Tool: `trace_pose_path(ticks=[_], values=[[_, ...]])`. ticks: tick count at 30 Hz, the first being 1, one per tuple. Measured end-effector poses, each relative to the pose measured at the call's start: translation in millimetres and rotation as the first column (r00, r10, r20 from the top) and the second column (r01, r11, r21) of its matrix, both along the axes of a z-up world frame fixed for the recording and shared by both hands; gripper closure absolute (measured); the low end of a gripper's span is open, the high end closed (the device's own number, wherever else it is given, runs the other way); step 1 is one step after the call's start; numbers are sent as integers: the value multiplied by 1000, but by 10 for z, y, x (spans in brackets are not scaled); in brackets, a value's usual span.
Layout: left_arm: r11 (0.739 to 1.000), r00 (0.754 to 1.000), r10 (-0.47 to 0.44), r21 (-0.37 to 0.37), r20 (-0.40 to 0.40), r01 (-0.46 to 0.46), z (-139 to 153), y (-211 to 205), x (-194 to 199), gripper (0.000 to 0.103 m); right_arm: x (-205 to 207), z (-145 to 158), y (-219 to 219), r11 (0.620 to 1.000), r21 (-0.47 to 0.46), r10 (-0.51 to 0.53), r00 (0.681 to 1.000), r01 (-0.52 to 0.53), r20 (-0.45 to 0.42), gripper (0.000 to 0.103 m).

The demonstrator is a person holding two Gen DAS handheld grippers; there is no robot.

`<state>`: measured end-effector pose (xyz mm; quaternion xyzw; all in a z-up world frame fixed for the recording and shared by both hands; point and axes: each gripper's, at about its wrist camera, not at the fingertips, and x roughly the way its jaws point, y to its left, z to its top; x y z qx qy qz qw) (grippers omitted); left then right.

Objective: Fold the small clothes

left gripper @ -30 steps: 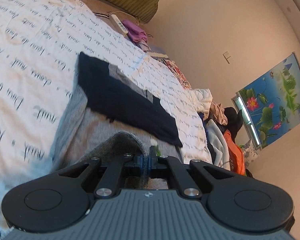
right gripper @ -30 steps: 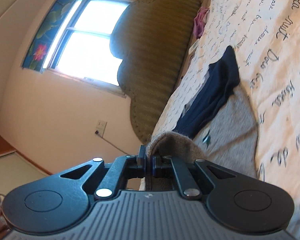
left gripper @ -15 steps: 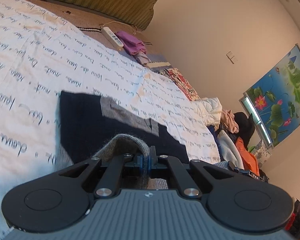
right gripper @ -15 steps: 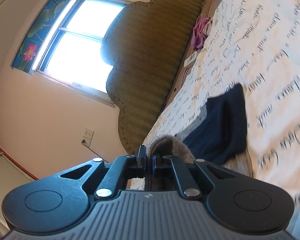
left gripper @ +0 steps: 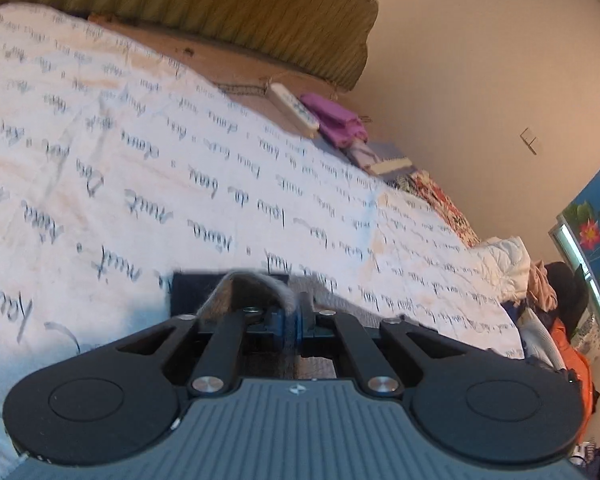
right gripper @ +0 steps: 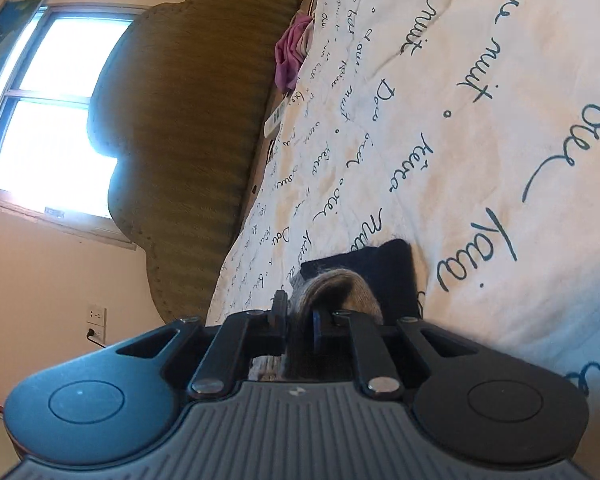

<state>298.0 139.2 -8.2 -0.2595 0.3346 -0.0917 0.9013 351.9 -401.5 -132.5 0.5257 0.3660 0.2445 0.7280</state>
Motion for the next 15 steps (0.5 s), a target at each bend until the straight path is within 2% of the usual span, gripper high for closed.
trace_pose_path(ticks=[1, 3, 4, 6, 8, 10, 13, 15], values=[[1000, 1000, 8, 10, 14, -8, 37, 21, 2, 81, 20, 20, -32, 1000, 16, -6, 1000, 6, -3, 44], [1000, 999, 7, -6, 42, -7, 93, 92, -32, 39, 8, 107, -106, 999, 38, -35, 999, 34, 31, 16], [1000, 997, 21, 2, 78, -21, 128, 117, -95, 34, -6, 169, -131, 999, 36, -32, 998, 30, 55, 15], [997, 991, 25, 68, 134, -34, 180, 130, -190, 31, -41, 284, -177, 1000, 19, -2, 995, 0, 96, 15], [991, 992, 25, 124, 125, -41, 175, 131, -185, 30, -79, 421, -195, 994, -104, -1, 991, 15, 135, 15], [986, 997, 45, 155, 69, -55, 94, 143, -84, 31, -47, 526, -124, 957, -289, 23, 990, 18, 138, 15], [988, 999, 50, 149, -7, -48, -47, 174, 84, 33, 57, 518, 43, 894, -447, 80, 991, -23, 107, 15], [984, 999, 44, 171, -31, -38, -94, 143, 188, 34, 128, 504, 202, 839, -543, 109, 989, -39, 98, 15]])
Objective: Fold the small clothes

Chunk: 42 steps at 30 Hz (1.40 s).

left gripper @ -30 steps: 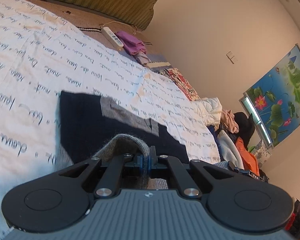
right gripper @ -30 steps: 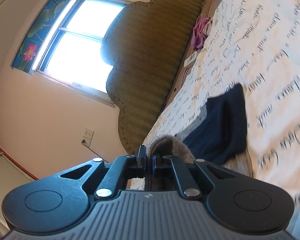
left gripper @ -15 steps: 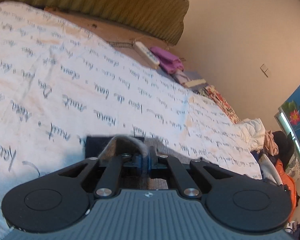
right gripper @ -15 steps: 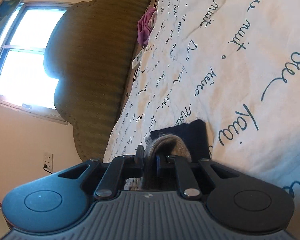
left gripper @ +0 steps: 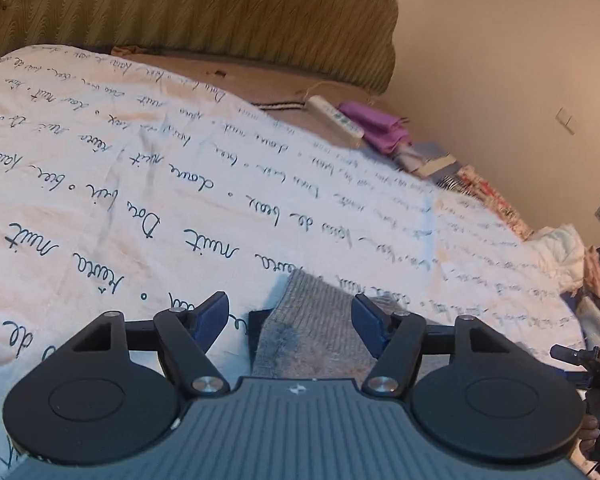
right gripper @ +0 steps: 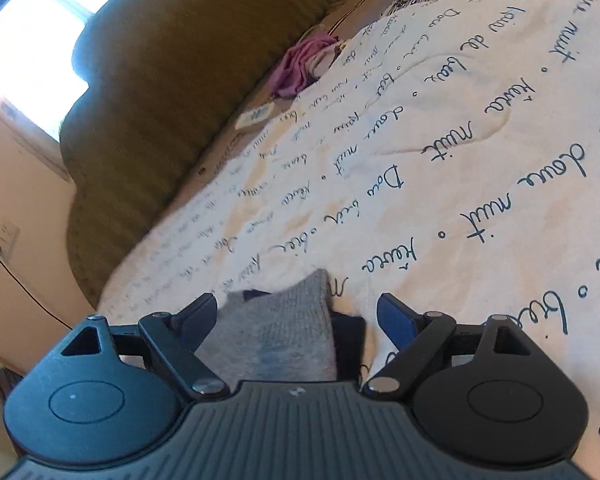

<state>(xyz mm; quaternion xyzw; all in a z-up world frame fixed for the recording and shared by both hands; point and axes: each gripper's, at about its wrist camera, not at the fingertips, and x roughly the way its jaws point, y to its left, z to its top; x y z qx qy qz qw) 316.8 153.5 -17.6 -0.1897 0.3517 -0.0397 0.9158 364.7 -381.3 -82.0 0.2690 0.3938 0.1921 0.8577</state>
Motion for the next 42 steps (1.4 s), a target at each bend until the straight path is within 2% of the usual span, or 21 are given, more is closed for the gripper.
trace_pose_path(ticks=[5, 7, 8, 10, 12, 13, 15, 18, 21, 23, 25, 28, 29, 30, 32, 35, 36, 37, 39, 41, 42], values=[[988, 998, -69, 139, 0, 68, -85, -216, 214, 35, 196, -79, 291, 990, -130, 60, 998, -61, -11, 15], [978, 996, -92, 187, -23, 95, -146, -315, 314, 39, 232, -79, 345, 987, -142, 78, 997, -76, 8, 16], [974, 994, -106, 198, -42, 112, -188, -352, 364, 46, 232, -75, 368, 985, -146, 94, 995, -90, 23, 20], [962, 987, -120, 233, -106, 142, -310, -434, 481, 61, 266, -88, 444, 977, -174, 133, 991, -127, 21, 52], [948, 985, -138, 275, -101, 161, -371, -502, 512, 88, 272, -100, 487, 968, -206, 149, 989, -142, 19, 59], [939, 983, -159, 296, -87, 178, -363, -545, 501, 96, 261, -96, 482, 967, -205, 160, 987, -153, 20, 78], [929, 984, -171, 324, -50, 178, -310, -598, 453, 98, 253, -86, 437, 973, -162, 171, 985, -166, 17, 95], [929, 987, -162, 339, 19, 146, -172, -591, 383, 98, 220, 29, 361, 985, -112, 137, 987, -128, 81, 96], [951, 992, -109, 298, 60, 86, -52, -452, 397, 98, 245, 131, 260, 996, -56, 75, 989, -68, 125, 97], [954, 997, -67, 294, 26, 56, -128, -372, 461, 98, 292, 104, 245, 998, -43, 47, 992, -42, 120, 97], [947, 998, -35, 317, -46, 48, -306, -348, 537, 98, 354, -21, 297, 996, -82, 37, 996, -30, 86, 97], [933, 1000, -20, 358, -19, 25, -418, -408, 482, 97, 404, -265, 340, 996, -90, 8, 1000, -5, 26, 97], [932, 1000, -20, 361, -12, 23, -403, -430, 462, 92, 390, -281, 334, 997, -77, -3, 999, 6, 32, 97], [932, 1000, -16, 362, -3, 16, -370, -439, 430, 77, 373, -279, 313, 998, -56, -22, 999, 24, 29, 97], [929, 1000, 7, 370, 26, -17, -254, -447, 299, 75, 331, -230, 244, 998, -32, -51, 999, 50, -12, 93], [934, 991, 52, 345, 125, -93, 16, -480, -131, 71, 21, 28, 120, 995, -27, -100, 995, 100, 23, 84], [944, 986, 16, 323, 169, -71, 100, -539, -317, 67, -165, 128, 113, 993, -26, -112, 992, 113, 57, 75], [948, 980, -28, 316, 195, -36, 151, -626, -458, 65, -345, 206, 142, 994, -25, -102, 991, 104, 91, 60], [939, 963, -123, 343, 239, 35, 194, -881, -672, 61, -644, 321, 350, 996, -79, -30, 987, 43, 161, 40], [911, 947, -215, 397, 239, 107, 117, -1171, -746, 55, -850, 394, 661, 980, -198, 45, 973, 1, 227, 40], [895, 949, -240, 426, 206, 134, 29, -1283, -735, 58, -917, 401, 826, 967, -254, 94, 962, -27, 255, 40]])
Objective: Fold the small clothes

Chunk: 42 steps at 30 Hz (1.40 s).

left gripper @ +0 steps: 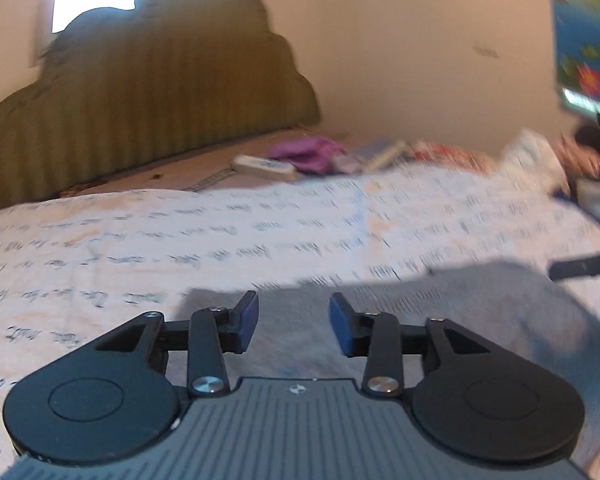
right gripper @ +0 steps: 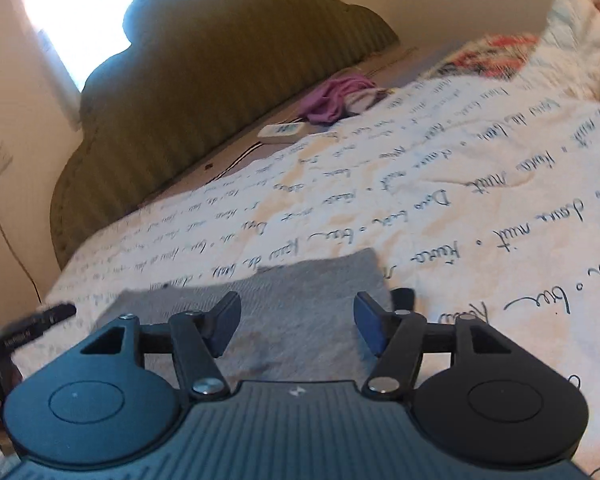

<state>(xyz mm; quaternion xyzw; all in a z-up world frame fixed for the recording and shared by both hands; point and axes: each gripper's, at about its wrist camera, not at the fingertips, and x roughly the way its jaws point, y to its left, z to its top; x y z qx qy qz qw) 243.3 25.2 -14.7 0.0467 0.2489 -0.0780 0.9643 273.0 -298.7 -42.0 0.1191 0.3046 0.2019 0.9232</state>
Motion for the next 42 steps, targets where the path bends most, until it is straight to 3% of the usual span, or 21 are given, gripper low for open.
trace_pose_path(ticks=[4, 6, 7, 9, 12, 14, 15, 18, 20, 23, 25, 27, 28, 32, 34, 36, 37, 38, 39, 40, 42], values=[[998, 987, 39, 57, -154, -31, -434, -68, 162, 57, 23, -255, 374, 984, -165, 52, 997, -60, -53, 42], [999, 990, 45, 37, -133, -40, -533, 45, 179, 57, 6, -411, 397, 965, -255, 50, 998, -56, -30, 41], [999, 988, 54, 0, -147, -54, -541, 113, 214, 57, -27, -454, 342, 971, -231, 51, 999, -53, -18, 40], [998, 986, 68, -6, -153, -70, -527, 141, 232, 57, -20, -489, 248, 983, -180, 31, 999, -35, -28, 40], [992, 983, 124, -7, -137, -126, -370, 161, 98, 59, -95, -384, 327, 976, -216, -8, 1000, 2, -26, 40], [984, 984, 139, -98, -109, -150, -164, 285, -196, 57, -297, -196, 308, 977, -211, -44, 999, 42, -6, 37], [971, 985, 142, -180, -92, -157, -67, 397, -408, 50, -451, -106, 247, 983, -174, -57, 998, 59, 13, 34], [885, 969, 224, -395, -101, -245, 5, 728, -1034, 37, -1016, 28, -64, 995, 13, -100, 994, 100, 32, 20], [811, 948, 273, -492, -161, -317, -77, 906, -1365, 37, -1352, -39, -300, 982, 122, -141, 990, 141, -8, 20], [708, 906, 321, -566, -276, -423, -268, 1065, -1622, 38, -1644, -270, -605, 936, 261, -205, 969, 235, -136, 20], [670, 895, 311, -593, -321, -446, -365, 1108, -1682, 38, -1685, -408, -701, 905, 321, -222, 953, 280, -208, 19], [653, 897, 309, -615, -317, -442, -379, 1105, -1678, 38, -1650, -472, -678, 898, 319, -230, 941, 303, -247, 19], [628, 898, 298, -642, -324, -440, -394, 1118, -1645, 38, -1624, -498, -639, 899, 318, -223, 939, 302, -260, 19], [475, 881, 234, -742, -412, -473, -525, 1154, -1500, 37, -1490, -648, -552, 857, 406, -193, 929, 317, -317, 18], [443, 872, 222, -751, -437, -490, -570, 1129, -1439, 37, -1430, -683, -532, 826, 460, -191, 930, 326, -315, 18], [447, 866, 226, -743, -446, -499, -574, 1100, -1374, 40, -1368, -715, -501, 801, 497, -180, 926, 334, -332, 19], [455, 862, 230, -733, -451, -505, -571, 1081, -1364, 42, -1347, -731, -491, 791, 506, -189, 923, 345, -335, 24], [469, 860, 229, -722, -456, -508, -567, 1064, -1336, 54, -1315, -746, -472, 790, 507, -186, 922, 346, -339, 30], [480, 856, 227, -712, -464, -513, -570, 1049, -1311, 69, -1280, -758, -446, 799, 493, -179, 920, 344, -350, 48], [488, 849, 225, -698, -478, -523, -595, 1046, -1275, 75, -1259, -776, -423, 806, 477, -186, 914, 352, -360, 71], [501, 838, 233, -677, -493, -538, -628, 1047, -1232, 95, -1227, -839, -410, 797, 489, -176, 910, 356, -375, 89]])
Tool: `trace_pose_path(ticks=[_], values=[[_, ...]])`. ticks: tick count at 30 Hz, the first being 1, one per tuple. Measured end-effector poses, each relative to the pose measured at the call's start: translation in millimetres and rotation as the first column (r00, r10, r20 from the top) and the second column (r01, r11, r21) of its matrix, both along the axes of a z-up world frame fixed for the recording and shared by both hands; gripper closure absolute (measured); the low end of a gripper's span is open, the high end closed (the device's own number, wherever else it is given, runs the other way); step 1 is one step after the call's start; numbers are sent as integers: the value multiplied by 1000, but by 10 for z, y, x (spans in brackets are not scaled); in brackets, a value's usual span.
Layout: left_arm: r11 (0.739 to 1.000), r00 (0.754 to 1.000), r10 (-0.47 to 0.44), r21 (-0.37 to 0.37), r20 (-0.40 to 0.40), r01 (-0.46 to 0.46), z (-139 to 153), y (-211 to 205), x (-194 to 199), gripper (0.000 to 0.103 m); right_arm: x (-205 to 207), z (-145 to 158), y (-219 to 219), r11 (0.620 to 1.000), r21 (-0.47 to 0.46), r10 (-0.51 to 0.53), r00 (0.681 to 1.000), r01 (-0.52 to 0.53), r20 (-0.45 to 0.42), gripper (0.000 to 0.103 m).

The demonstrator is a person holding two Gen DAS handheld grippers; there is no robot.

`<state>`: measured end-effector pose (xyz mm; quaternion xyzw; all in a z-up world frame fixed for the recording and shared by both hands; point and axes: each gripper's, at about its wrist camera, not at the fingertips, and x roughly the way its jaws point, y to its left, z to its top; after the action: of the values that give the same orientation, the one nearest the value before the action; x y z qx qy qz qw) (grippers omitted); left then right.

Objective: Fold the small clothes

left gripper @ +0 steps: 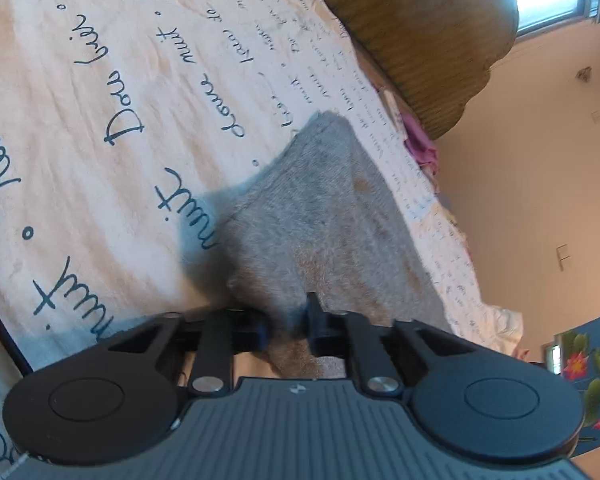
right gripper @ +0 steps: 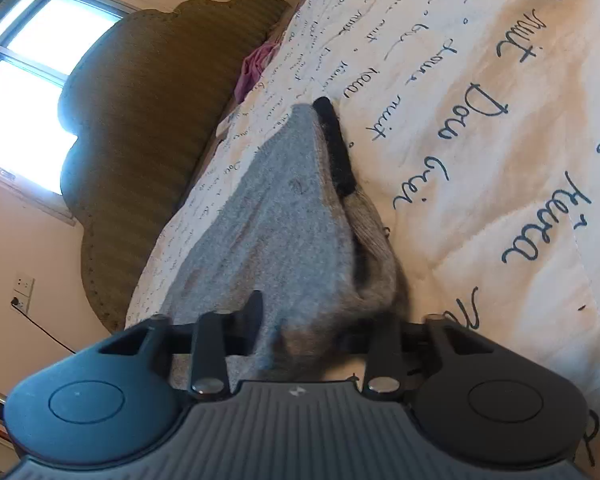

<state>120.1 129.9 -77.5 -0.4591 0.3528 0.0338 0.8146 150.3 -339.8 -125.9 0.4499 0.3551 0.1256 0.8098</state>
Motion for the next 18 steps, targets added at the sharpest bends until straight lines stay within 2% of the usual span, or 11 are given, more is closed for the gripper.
trace_pose_path(ticks=[4, 6, 10, 14, 18], values=[[999, 999, 26, 18, 19, -26, 65, 35, 5, 98, -3, -3, -24, 999, 29, -32, 999, 31, 25, 95], [999, 998, 28, 31, 57, -30, 183, 62, -17, 99, -10, 93, -33, 999, 38, -22, 998, 20, 67, 95], [999, 990, -24, 43, 140, 18, 538, 116, -123, 99, -20, 361, -32, 1000, 24, -2, 992, -1, 127, 96], [996, 980, -71, 67, 184, 60, 791, 155, -436, 99, -158, 545, -97, 998, 44, 32, 987, -39, 159, 96], [995, 981, -85, 67, 172, 74, 817, 238, -961, 99, -542, 587, -208, 994, 91, 45, 986, -60, 162, 96]])
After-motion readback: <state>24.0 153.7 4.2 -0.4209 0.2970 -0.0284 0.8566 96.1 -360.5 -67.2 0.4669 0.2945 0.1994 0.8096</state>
